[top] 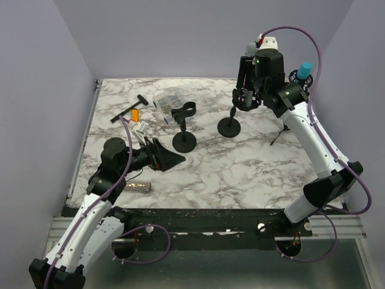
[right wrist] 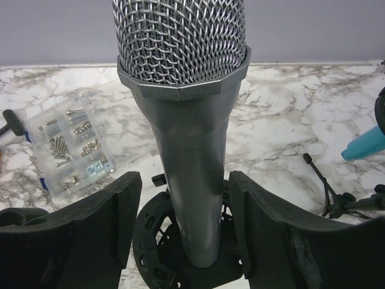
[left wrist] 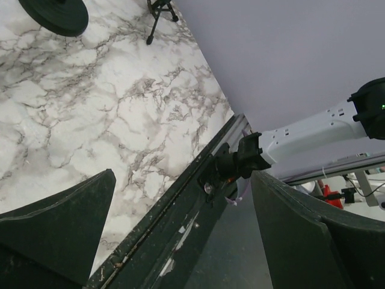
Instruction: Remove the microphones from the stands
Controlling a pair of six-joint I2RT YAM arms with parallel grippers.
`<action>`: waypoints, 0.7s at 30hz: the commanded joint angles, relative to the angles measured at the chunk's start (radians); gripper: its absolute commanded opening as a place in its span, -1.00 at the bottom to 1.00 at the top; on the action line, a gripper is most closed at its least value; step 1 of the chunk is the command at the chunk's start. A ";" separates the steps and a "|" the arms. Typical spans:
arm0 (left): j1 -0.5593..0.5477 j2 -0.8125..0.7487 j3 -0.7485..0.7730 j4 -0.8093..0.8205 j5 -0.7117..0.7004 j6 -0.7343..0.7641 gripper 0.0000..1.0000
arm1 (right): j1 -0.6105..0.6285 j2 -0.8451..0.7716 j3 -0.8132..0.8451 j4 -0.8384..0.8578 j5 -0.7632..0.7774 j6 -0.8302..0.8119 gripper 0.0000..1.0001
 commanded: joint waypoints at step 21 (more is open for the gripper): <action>-0.140 -0.017 0.046 -0.047 0.036 -0.009 0.97 | -0.007 0.008 0.172 0.058 0.000 -0.142 -0.56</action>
